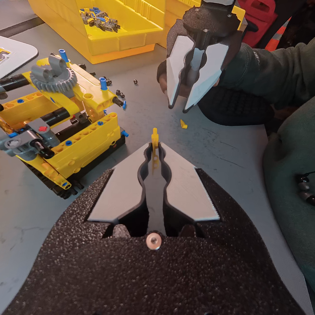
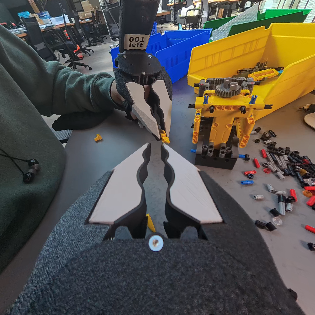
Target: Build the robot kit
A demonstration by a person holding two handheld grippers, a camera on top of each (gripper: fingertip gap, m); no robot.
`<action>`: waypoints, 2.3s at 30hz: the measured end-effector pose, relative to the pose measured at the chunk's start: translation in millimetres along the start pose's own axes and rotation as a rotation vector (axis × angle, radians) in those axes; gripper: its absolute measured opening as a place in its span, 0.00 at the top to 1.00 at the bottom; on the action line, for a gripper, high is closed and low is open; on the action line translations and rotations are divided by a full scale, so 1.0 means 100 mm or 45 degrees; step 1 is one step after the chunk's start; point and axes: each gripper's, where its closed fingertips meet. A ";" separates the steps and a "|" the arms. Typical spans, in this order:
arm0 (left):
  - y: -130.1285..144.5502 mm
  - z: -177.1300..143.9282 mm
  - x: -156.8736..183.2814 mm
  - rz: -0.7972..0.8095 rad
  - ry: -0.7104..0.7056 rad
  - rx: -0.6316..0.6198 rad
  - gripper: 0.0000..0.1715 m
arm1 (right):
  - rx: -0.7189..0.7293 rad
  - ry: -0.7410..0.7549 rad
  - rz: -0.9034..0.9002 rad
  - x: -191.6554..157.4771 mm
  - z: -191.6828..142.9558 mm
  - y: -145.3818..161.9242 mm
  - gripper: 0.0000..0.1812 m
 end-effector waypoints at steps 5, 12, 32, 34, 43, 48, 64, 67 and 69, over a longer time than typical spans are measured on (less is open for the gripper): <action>0.00 0.00 0.00 0.003 -0.002 0.001 0.96 | 0.003 0.015 -0.023 0.01 -0.01 -0.01 1.00; -0.03 -0.03 -0.04 0.009 -0.033 0.026 0.96 | -0.010 0.021 -0.017 0.02 0.00 0.02 0.97; -0.15 -0.11 -0.09 0.072 -0.046 0.134 0.96 | 0.004 -0.013 0.038 0.05 0.00 0.02 0.94; -0.14 -0.13 -0.13 0.085 -0.080 0.125 0.96 | -0.028 -0.009 0.016 0.04 0.02 0.05 0.94; -0.15 -0.27 -0.38 0.111 -0.252 0.127 0.96 | -0.338 -0.237 -0.151 -0.76 0.57 0.21 0.90; -0.14 -0.31 -0.43 0.136 -0.295 0.123 0.96 | -0.496 -0.352 -0.208 -1.26 1.01 0.36 0.89; -0.10 -0.32 -0.32 0.101 -0.215 0.083 0.96 | -0.695 -0.216 -0.378 -1.02 1.14 0.58 0.94; -0.04 -0.26 -0.20 0.056 -0.123 0.024 0.96 | -0.694 -0.123 -0.424 -0.75 0.81 0.56 0.94; -0.01 -0.23 -0.14 0.056 -0.094 -0.016 0.96 | -0.689 -0.016 -0.444 -0.54 0.59 0.54 0.94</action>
Point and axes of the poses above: each gripper's, where its closed fingertips meet, z out along the fingers, y out of its underside, x = y × z across the jaws, and after that the axes turned 2 degrees about -y, right-handed
